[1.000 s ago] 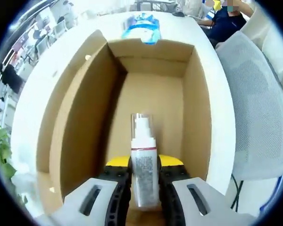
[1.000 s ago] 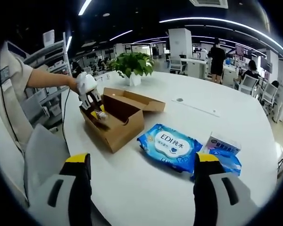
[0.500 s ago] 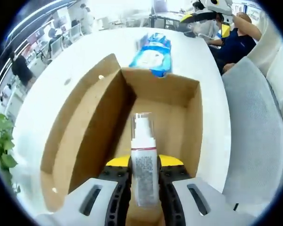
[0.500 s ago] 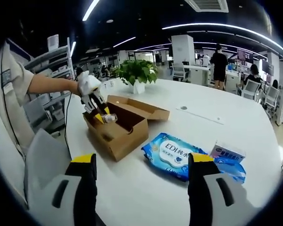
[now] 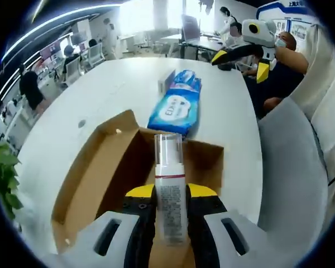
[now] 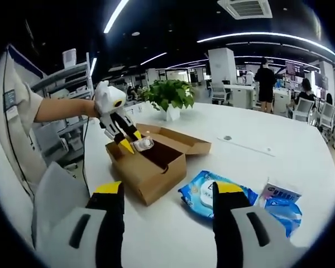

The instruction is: Operate the shoe box by opening the lid, removing the specified soft item, and placing it in the target area until the item is outside and the box remains undamaged.

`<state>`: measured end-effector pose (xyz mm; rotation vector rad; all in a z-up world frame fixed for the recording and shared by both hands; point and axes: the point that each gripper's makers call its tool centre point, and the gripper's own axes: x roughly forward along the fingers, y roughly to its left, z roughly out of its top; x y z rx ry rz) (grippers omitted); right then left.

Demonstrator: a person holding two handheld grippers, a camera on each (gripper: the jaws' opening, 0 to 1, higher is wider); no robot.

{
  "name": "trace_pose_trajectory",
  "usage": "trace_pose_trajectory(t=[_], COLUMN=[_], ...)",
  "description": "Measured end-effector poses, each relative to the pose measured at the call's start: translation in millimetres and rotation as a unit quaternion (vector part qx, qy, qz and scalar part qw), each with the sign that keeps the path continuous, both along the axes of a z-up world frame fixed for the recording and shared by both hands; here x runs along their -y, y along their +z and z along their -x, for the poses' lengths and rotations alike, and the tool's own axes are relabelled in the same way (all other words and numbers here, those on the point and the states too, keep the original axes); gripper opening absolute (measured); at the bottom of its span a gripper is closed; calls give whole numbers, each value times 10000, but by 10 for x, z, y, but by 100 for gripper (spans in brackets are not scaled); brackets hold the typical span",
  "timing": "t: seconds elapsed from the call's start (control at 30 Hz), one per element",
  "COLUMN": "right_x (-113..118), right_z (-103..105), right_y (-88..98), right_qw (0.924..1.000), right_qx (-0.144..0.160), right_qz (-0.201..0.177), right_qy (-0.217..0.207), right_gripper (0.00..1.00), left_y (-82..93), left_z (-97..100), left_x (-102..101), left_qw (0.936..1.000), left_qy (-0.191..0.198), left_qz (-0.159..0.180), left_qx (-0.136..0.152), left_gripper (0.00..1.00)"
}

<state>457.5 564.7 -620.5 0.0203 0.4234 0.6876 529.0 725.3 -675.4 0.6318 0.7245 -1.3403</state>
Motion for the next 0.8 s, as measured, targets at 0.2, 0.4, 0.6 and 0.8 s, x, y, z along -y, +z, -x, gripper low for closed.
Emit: trace_pose_trajectory(t=[0.2,0.4,0.6,0.8], right_x=[-66,-162,-252,-322], right_z=[-27,-63,-74,-99], right_y=[42,113,130,162], right_qw=[9999,9994,9990,9983], right_qx=[18,150,161,172], right_qz=[-163,-302,-350,-504], right_qy=[27,111,213,248], right_gripper=[58,53,51,47], left_y=[142,240,293,403], left_z=[93,228,338,411], left_x=[205,388,472,561], left_qw=[9994,9970,9952,9916], left_qy=[-45,-146,-301,-332], left_qz=[356,739,893,1196], left_qx=[-9,-159,-245,-352], left_gripper=[19,19,19,19])
